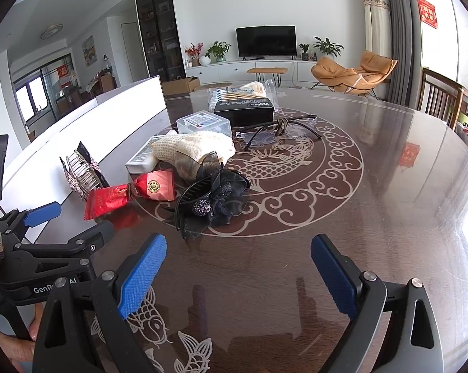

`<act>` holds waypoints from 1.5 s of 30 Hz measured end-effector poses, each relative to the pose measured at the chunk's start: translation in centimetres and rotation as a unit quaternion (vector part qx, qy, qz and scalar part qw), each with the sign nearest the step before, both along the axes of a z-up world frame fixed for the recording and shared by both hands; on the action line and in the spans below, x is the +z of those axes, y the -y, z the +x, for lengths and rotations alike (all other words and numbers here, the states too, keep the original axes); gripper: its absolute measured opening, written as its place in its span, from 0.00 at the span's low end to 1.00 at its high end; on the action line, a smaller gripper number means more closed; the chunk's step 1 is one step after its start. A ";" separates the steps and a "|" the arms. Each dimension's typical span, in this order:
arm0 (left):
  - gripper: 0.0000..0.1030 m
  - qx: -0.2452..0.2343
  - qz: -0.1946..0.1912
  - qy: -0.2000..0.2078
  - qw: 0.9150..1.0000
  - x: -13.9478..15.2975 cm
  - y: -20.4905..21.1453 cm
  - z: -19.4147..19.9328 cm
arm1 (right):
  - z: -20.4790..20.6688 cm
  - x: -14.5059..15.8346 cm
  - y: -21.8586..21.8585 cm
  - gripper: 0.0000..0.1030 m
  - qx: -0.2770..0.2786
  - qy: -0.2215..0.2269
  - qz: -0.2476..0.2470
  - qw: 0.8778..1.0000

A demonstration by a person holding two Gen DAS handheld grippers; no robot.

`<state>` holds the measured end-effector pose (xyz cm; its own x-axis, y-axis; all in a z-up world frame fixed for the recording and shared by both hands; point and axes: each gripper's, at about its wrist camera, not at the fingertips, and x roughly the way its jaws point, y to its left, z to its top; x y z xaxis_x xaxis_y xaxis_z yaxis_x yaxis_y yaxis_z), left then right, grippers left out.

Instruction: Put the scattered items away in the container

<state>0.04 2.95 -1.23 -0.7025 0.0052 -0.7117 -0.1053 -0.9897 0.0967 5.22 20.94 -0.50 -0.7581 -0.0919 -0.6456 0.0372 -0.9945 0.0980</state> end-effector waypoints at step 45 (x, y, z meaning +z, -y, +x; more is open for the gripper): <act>1.00 -0.062 0.034 0.086 0.994 -1.9 -3.7 -10.5 | -0.3 -0.3 -0.7 0.92 -0.007 0.015 -0.017 1.000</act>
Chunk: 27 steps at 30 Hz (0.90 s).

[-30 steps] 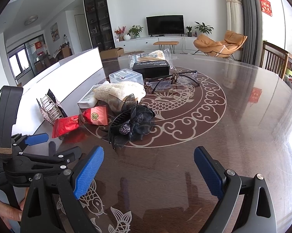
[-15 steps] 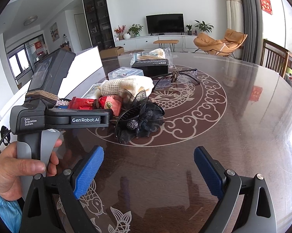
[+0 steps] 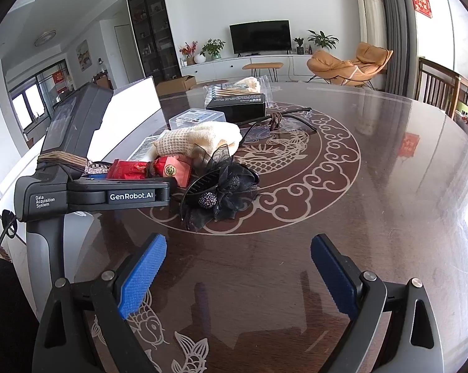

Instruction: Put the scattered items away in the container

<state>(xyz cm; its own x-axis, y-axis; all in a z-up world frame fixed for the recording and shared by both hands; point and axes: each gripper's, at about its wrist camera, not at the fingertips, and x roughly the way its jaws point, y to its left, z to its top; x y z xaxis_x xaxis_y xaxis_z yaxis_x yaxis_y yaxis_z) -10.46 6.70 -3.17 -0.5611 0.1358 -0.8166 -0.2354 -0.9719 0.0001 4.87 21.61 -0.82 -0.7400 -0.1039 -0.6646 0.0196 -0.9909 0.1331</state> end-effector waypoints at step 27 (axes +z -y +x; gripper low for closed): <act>1.00 -0.001 0.000 0.000 1.000 0.0 0.0 0.0 | 0.0 0.0 0.0 0.92 0.003 0.003 -0.001 1.000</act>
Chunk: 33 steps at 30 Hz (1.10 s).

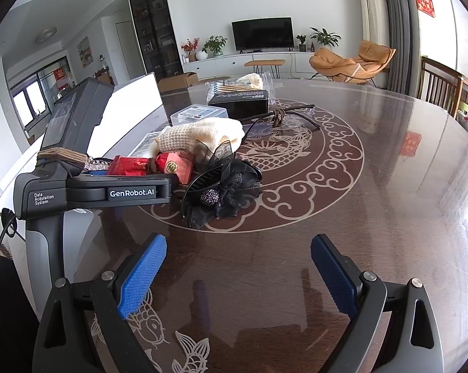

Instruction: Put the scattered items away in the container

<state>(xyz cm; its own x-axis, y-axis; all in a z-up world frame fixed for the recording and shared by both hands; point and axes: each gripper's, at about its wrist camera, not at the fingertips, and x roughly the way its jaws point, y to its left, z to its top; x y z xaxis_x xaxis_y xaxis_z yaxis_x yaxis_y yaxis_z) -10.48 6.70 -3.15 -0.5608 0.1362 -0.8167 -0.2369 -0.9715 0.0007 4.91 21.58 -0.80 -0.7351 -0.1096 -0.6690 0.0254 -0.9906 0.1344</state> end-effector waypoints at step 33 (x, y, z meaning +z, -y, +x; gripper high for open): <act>1.00 -0.001 0.000 0.000 1.000 0.0 0.0 0.0 | -0.3 -0.2 -0.1 0.92 0.005 0.003 -0.010 1.000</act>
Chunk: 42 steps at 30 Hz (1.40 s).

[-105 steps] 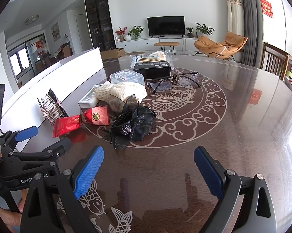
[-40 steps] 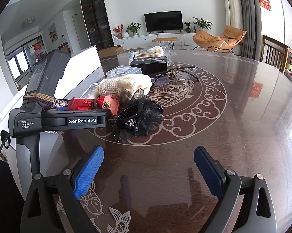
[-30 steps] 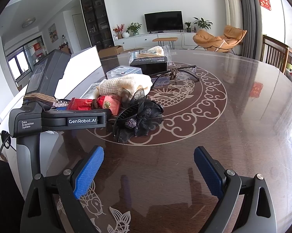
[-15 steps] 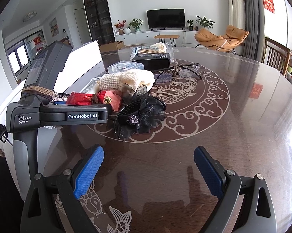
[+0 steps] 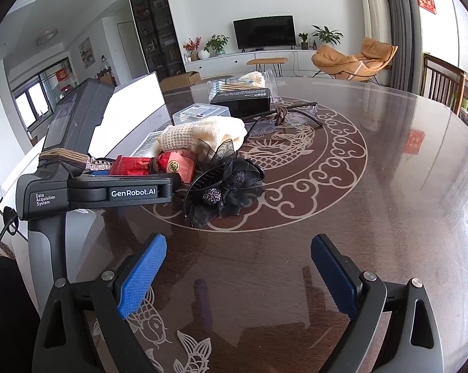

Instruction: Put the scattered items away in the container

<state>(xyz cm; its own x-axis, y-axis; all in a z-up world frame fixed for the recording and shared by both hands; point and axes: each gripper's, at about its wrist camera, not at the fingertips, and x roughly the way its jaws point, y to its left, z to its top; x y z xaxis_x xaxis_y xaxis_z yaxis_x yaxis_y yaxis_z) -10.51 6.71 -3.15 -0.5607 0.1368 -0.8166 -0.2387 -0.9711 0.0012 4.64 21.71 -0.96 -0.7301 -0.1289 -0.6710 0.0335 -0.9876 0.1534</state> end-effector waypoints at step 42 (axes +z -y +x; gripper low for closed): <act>1.00 -0.001 0.000 0.000 1.000 0.0 0.0 0.0 | -0.2 -0.2 -0.3 0.92 0.000 -0.002 -0.017 1.000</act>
<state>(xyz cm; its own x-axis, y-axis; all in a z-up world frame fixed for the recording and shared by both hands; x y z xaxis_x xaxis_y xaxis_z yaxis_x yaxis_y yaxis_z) -10.52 6.71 -3.15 -0.5605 0.1378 -0.8166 -0.2410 -0.9705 0.0016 4.41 21.98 -1.16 -0.7322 -0.1526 -0.6638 0.0348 -0.9817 0.1874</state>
